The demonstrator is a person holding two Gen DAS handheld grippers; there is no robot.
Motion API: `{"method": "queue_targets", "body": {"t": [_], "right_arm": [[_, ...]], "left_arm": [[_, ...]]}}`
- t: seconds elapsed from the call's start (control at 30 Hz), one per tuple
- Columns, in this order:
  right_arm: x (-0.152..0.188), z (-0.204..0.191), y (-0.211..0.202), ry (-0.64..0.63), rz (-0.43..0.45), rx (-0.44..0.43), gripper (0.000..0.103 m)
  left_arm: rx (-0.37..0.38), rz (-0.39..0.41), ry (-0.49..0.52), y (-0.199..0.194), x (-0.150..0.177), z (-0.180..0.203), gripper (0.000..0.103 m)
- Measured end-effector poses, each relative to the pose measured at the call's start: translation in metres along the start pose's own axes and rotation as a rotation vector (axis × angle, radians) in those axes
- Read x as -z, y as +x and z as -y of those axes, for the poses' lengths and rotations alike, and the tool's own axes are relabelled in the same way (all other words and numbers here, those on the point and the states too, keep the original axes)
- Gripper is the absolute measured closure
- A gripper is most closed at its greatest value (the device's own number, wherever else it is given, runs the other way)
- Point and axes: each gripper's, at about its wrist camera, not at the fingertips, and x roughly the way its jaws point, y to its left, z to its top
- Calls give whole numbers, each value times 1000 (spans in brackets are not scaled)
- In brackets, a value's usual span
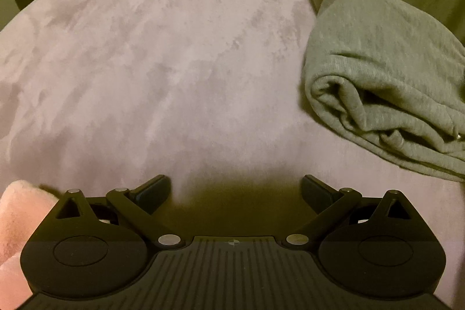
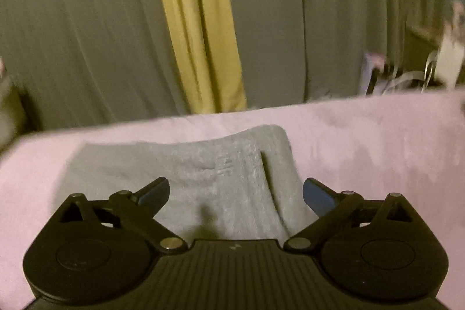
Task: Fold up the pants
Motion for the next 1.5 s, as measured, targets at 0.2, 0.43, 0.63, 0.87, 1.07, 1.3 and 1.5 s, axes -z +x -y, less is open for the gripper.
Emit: {"method": "queue_targets", "body": {"t": [0.2, 0.43, 0.63, 0.87, 1.07, 1.3, 1.5], "right_arm": [[4, 8, 50, 46, -141, 100, 5], [53, 5, 20, -9, -148, 24, 5], [57, 5, -1, 80, -126, -30, 5], [83, -38, 22, -4, -288, -69, 4], [76, -19, -2, 100, -305, -105, 5], [112, 30, -40, 239, -254, -116, 5], [138, 46, -58, 309, -332, -129, 5]], "left_arm": [[1, 13, -13, -3, -2, -7, 2], [-49, -4, 36, 2, 2, 3, 2], [-69, 8, 94, -15, 7, 16, 2], [-100, 49, 137, -41, 12, 23, 1], [-84, 44, 112, -49, 9, 7, 1], [16, 181, 69, -61, -46, 39, 2], [-13, 156, 131, -12, -77, 81, 2]]}}
